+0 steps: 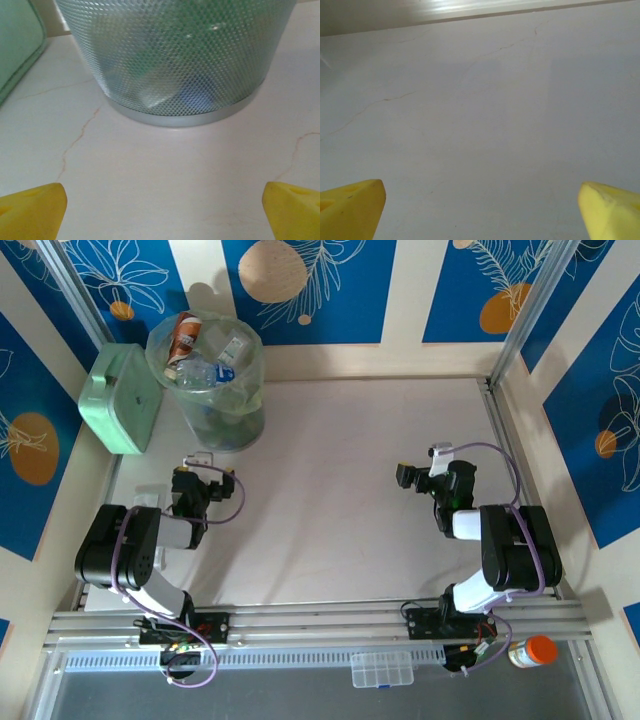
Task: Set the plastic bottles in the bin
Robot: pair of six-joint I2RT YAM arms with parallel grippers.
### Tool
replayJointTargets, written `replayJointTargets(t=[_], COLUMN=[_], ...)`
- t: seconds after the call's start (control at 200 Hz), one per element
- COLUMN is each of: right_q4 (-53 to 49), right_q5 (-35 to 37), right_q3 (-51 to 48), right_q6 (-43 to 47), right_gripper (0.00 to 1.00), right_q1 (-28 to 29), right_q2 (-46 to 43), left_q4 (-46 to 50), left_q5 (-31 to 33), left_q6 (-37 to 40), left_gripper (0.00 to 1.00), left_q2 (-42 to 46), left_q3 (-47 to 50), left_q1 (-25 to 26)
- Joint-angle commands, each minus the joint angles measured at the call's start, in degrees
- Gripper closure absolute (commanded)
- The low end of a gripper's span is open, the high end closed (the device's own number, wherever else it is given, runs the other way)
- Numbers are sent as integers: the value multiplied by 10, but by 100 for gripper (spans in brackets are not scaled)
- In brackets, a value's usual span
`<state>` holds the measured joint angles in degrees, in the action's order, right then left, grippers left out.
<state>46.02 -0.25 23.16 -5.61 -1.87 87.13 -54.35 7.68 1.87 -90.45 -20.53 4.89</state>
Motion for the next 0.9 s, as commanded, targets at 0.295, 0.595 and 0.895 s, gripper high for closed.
replayJointTargets(t=[0.295,0.595,0.895], right_q4=[-6,-5,-5], right_q5=[-19,-21,-20], right_q3=[14,14,14], right_q6=[-1,2,2], right_gripper=[1,1,1], right_q1=[-7,-4,-4], right_q2=[4,4,4], left_q4=[21,12,9], left_q5=[-72,-71,-71], left_q6=[6,8,8], left_gripper=[1,1,1], left_q2=[6,7,9], left_q3=[-19,-13,-11], left_q1=[-19,-18,-17])
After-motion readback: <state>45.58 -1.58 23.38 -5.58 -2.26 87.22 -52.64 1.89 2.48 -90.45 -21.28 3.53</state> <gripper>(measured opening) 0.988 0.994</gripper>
